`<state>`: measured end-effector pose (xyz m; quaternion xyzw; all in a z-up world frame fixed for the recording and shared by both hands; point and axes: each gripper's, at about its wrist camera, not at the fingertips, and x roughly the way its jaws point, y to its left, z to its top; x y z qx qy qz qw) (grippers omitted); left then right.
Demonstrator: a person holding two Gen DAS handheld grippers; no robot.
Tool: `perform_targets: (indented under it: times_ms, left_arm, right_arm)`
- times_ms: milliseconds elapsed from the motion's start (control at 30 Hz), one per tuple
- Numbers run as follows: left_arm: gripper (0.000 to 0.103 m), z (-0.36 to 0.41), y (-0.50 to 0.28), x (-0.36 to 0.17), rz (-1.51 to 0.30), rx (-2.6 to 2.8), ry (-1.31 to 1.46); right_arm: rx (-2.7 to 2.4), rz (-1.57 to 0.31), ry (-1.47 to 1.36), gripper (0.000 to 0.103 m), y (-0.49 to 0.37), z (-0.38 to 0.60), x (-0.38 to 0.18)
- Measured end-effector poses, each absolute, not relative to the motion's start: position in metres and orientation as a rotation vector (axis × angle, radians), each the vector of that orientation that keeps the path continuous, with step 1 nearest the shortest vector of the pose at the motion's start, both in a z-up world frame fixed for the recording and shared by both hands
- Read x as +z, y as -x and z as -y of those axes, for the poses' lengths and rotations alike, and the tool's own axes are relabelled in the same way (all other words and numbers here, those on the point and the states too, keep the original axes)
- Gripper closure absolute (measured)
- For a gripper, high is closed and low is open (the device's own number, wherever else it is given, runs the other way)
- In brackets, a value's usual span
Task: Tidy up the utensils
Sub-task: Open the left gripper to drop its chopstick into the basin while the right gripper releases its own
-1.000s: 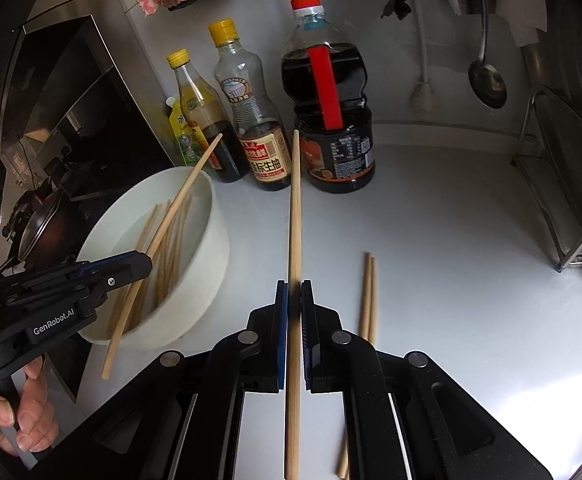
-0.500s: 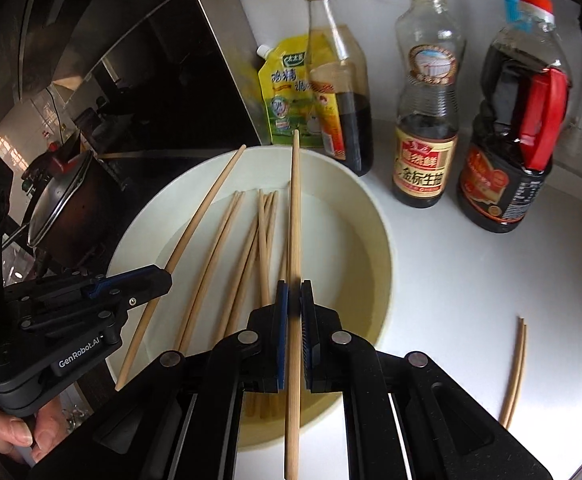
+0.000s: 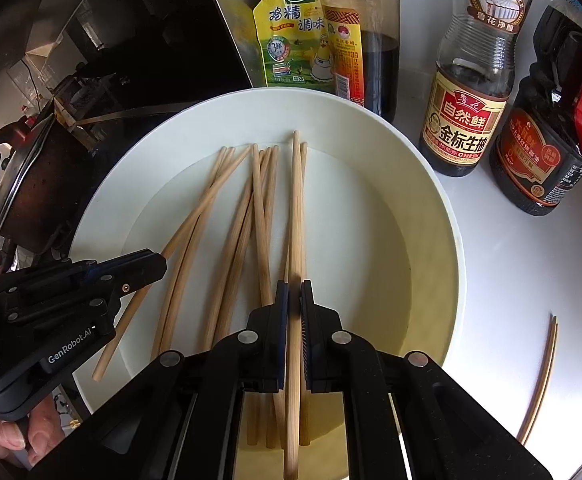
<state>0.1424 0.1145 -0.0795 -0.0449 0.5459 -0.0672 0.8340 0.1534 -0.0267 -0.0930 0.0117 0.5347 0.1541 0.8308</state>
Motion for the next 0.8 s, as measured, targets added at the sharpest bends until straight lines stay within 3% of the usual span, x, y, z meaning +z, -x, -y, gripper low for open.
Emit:
perform_targets:
  times_ms: [100, 133, 167, 233, 300, 500, 800]
  left_arm:
    - [0.095, -0.117, -0.142, -0.079, -1.161, -0.133, 0.103]
    - [0.088, -0.119, -0.141, -0.078, -1.156, -0.128, 0.106]
    - [0.081, -0.12, -0.14, -0.076, -1.149, -0.119, 0.106]
    - [0.047, -0.122, -0.138, -0.07, -1.127, -0.1, 0.109]
    - [0.033, -0.126, -0.134, -0.062, -1.092, -0.086, 0.121]
    - [0.032, -0.131, -0.124, -0.046, -1.055, -0.061, 0.114]
    - [0.026, -0.128, -0.094, -0.033, -1.024, -0.053, 0.117]
  right_arm:
    - [0.33, -1.142, -0.025, 0.097, -0.154, 0.026, -0.093]
    - [0.324, -1.136, -0.023, 0.096, -0.153, 0.026, -0.092]
    - [0.319, -1.129, -0.021, 0.094, -0.152, 0.026, -0.09]
    - [0.318, -1.112, -0.023, 0.094, -0.15, 0.027, -0.086]
    - [0.315, -1.098, -0.024, 0.094, -0.147, 0.029, -0.081]
    - [0.306, -1.067, -0.031, 0.093, -0.133, 0.037, -0.07]
    - [0.311, -1.026, -0.037, 0.083, -0.106, 0.042, -0.056]
